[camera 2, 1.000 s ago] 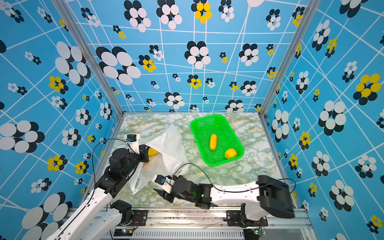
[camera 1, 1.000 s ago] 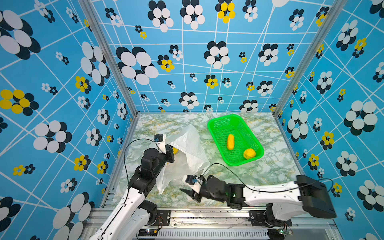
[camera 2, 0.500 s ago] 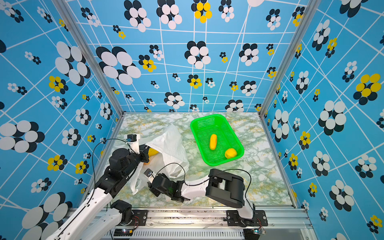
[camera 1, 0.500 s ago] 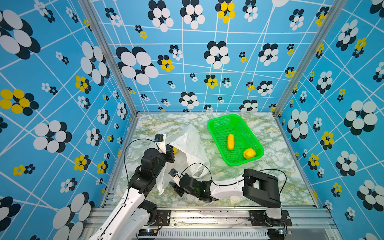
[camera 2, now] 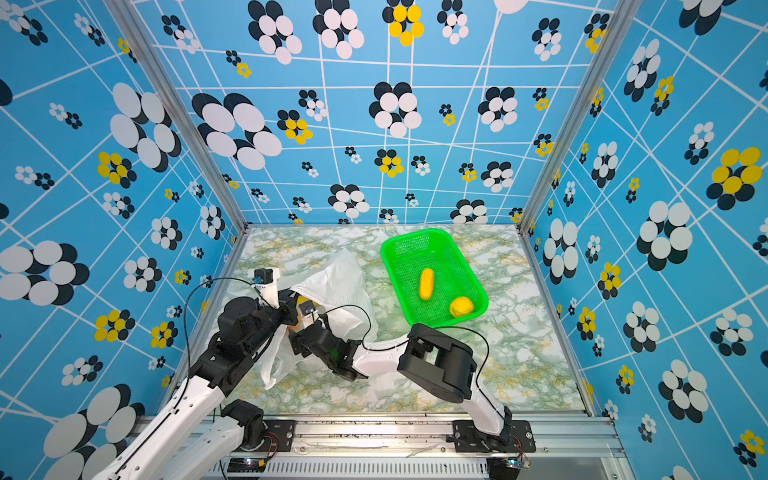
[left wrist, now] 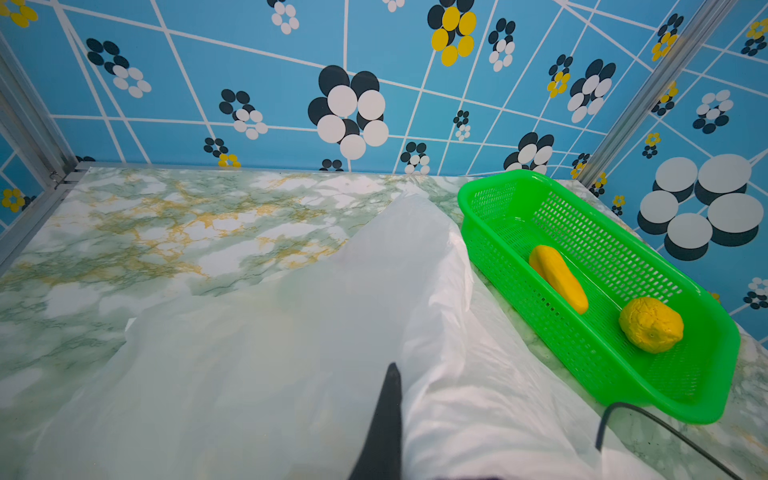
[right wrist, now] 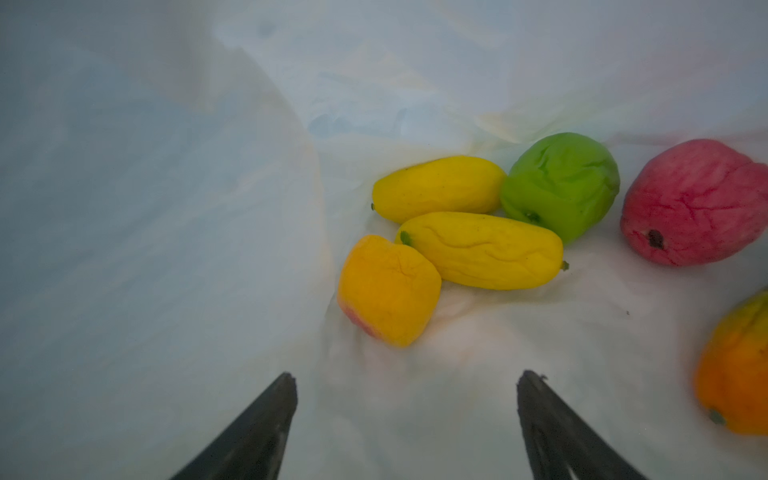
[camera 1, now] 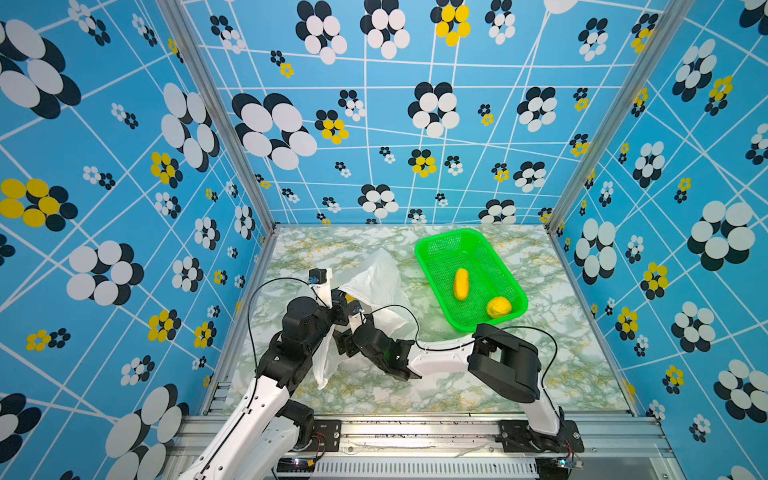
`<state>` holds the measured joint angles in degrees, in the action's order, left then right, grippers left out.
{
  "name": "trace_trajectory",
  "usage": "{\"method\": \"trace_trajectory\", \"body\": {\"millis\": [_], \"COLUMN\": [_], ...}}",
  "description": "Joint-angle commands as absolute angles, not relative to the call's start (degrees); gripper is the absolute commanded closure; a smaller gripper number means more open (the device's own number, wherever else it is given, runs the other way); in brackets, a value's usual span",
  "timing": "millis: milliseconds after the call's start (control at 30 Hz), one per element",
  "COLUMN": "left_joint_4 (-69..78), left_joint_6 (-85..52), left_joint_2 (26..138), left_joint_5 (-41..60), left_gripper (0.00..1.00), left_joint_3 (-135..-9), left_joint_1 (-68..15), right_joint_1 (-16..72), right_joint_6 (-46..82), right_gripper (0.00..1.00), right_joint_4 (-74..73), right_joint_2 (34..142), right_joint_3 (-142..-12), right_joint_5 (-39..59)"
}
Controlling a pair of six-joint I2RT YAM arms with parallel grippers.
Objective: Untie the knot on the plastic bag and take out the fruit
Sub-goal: 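Reach the right gripper into the bag and grasp the yellow pepper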
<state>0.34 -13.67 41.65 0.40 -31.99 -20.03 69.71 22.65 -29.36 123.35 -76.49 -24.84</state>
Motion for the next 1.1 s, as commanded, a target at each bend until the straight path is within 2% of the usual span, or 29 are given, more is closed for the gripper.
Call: {"method": "trace_trajectory", "body": {"millis": [0,200,333,467,633,867,1067], "left_joint_4": [0.9,0.9,0.9,0.9,0.8,0.6,1.1], "left_joint_6": [-12.8,-12.8,-12.8,-12.9,-13.0,-13.0,-12.9], "left_joint_2": [41.1,41.0,40.8,40.6,40.6,40.2,40.8], "left_joint_5": [0.5,0.8,1.0,1.3,1.4,1.1,0.8], "left_gripper": [1.00,1.00,1.00,1.00,1.00,1.00,1.00], "left_joint_3": [-31.7,-31.6,-31.6,-31.5,-31.5,-31.4,-31.3], "left_joint_1": [-20.5,-20.6,-20.6,-20.6,-20.6,-20.6,-20.6], "right_joint_1": [68.7,66.8,66.6,66.6,66.5,66.1,65.8], "right_joint_6": [27.2,32.5,34.2,35.5,36.0,36.6,36.2], "right_gripper": [0.10,0.04,0.05,0.07,0.22,0.31,0.47], "right_joint_4": [-23.6,-21.4,-16.0,-14.3,-14.2,-14.3,-18.6], "right_joint_2": [127.9,134.1,139.0,142.3,143.0,143.3,139.4], "right_joint_3": [-81.8,-90.6,-99.3,-102.4,-103.1,-102.7,-96.9], "right_joint_5": [-25.9,-21.1,-20.2,-19.3,-18.8,-18.5,-17.4]}}
